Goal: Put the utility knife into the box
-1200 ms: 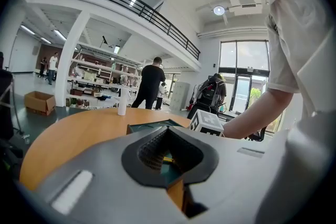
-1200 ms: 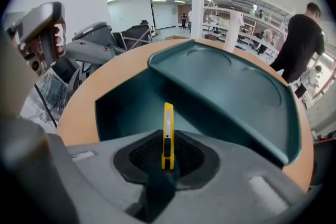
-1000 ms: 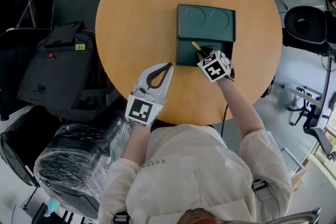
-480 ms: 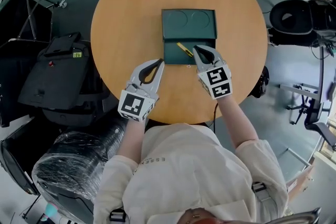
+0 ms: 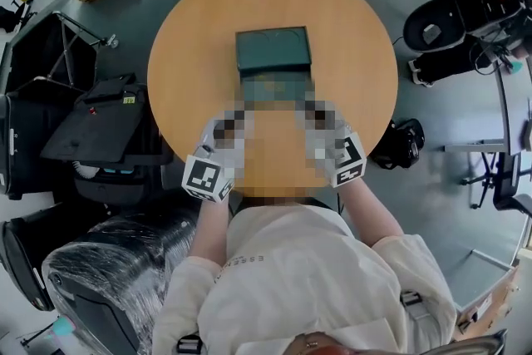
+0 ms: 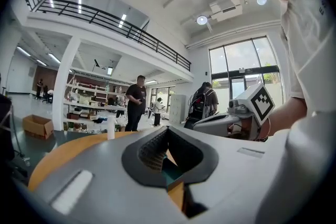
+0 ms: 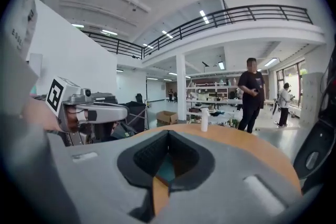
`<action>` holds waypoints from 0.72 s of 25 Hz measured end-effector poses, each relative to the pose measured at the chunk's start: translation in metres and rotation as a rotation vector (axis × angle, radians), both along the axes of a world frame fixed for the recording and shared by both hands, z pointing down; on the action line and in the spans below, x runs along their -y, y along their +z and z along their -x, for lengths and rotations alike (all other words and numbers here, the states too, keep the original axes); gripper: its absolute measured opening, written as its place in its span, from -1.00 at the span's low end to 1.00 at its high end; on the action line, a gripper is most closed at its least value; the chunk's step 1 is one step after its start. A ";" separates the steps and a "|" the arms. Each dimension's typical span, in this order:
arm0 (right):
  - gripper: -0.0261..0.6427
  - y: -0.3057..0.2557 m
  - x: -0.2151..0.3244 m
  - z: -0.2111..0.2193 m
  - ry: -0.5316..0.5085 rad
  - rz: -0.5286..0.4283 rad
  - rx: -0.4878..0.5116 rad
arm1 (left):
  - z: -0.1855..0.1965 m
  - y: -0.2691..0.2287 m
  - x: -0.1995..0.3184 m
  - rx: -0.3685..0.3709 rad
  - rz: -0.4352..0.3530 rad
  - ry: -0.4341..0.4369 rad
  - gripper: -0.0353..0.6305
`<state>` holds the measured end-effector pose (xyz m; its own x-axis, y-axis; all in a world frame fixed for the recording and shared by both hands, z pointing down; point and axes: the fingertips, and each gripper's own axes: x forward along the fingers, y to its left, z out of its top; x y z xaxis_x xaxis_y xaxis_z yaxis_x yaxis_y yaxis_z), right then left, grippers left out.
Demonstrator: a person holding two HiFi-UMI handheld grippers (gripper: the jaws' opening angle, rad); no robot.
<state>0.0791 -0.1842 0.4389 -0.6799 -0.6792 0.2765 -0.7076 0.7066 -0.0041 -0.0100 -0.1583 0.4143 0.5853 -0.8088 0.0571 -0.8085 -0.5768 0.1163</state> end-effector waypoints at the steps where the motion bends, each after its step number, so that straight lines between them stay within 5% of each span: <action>1: -0.94 -0.002 -0.007 -0.004 -0.013 -0.011 0.000 | -0.007 -0.002 -0.008 0.004 -0.006 0.000 -0.84; 9: -0.94 -0.002 -0.051 -0.037 -0.028 -0.033 0.002 | -0.043 -0.007 -0.062 0.045 -0.020 0.031 -0.84; 18: -0.94 0.010 -0.101 -0.046 0.021 -0.024 -0.028 | -0.025 -0.003 -0.111 0.031 -0.022 0.019 -0.84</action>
<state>0.1253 -0.0830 0.4486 -0.6576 -0.6999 0.2786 -0.7219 0.6913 0.0327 0.0155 -0.0468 0.4113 0.5986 -0.7990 0.0578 -0.8006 -0.5941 0.0783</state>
